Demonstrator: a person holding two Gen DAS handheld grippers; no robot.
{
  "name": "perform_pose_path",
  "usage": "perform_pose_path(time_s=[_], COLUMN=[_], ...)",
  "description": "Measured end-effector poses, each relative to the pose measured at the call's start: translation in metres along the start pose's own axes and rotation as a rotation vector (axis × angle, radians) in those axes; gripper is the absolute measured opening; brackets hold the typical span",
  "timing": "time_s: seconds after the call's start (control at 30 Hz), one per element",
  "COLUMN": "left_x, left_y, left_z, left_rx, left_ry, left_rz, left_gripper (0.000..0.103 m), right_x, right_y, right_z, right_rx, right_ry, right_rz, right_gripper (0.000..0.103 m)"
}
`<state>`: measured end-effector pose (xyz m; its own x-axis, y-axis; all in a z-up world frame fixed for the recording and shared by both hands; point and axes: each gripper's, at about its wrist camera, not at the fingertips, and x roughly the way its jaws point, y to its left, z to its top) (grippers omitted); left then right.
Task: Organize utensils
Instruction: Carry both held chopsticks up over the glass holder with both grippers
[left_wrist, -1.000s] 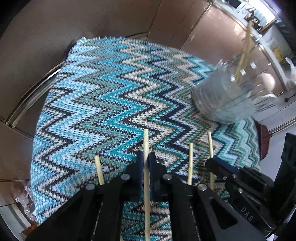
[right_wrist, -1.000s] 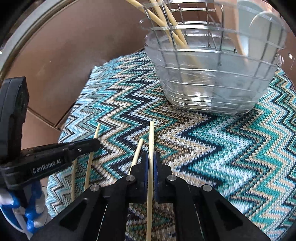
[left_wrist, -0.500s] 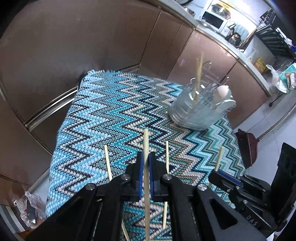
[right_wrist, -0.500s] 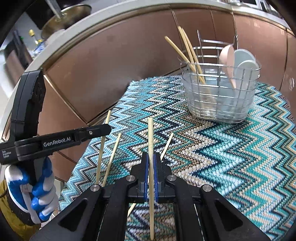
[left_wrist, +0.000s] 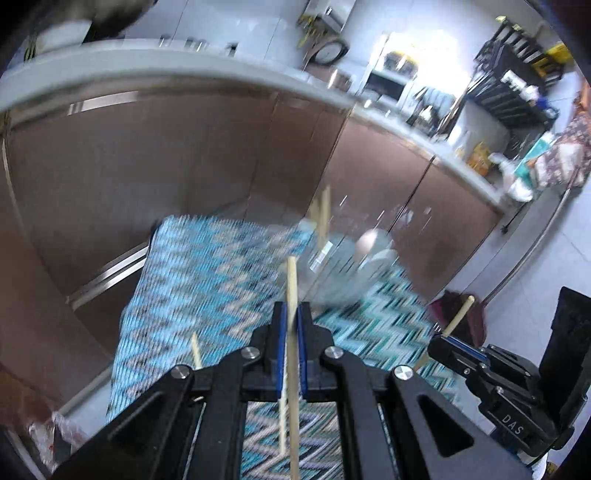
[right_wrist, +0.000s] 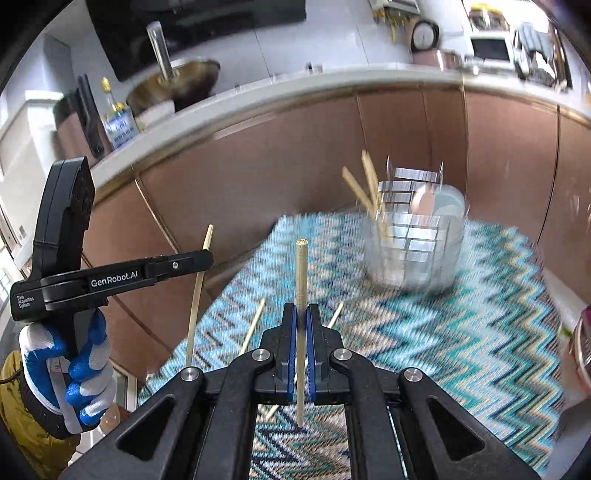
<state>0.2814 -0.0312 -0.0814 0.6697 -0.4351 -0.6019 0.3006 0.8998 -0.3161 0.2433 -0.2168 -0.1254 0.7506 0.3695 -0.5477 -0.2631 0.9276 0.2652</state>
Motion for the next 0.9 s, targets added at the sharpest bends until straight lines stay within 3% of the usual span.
perform_pose_path(time_s=[0.27, 0.47, 0.67, 0.9], left_x=[0.001, 0.044, 0.107, 0.160], left_y=[-0.048, -0.068, -0.064, -0.051], left_z=[0.077, 0.120, 0.133, 0.118], left_rx=[0.026, 0.013, -0.028, -0.054], left_ry=[-0.216, -0.359, -0.418, -0.390], left_rz=[-0.053, -0.038, 0.022, 0.034], left_gripper=[0.005, 0.005, 0.005, 0.005], right_x=[-0.031, -0.008, 0.039, 0.079], right_y=[-0.021, -0.044, -0.071, -0.090], right_z=[0.076, 0.121, 0.134, 0.117], right_rx=[-0.038, -0.066, -0.089, -0.103], right_ry=[-0.211, -0.333, -0.330, -0.282], right_rz=[-0.031, -0.076, -0.124, -0.153], right_gripper=[0.005, 0.005, 0.005, 0.005])
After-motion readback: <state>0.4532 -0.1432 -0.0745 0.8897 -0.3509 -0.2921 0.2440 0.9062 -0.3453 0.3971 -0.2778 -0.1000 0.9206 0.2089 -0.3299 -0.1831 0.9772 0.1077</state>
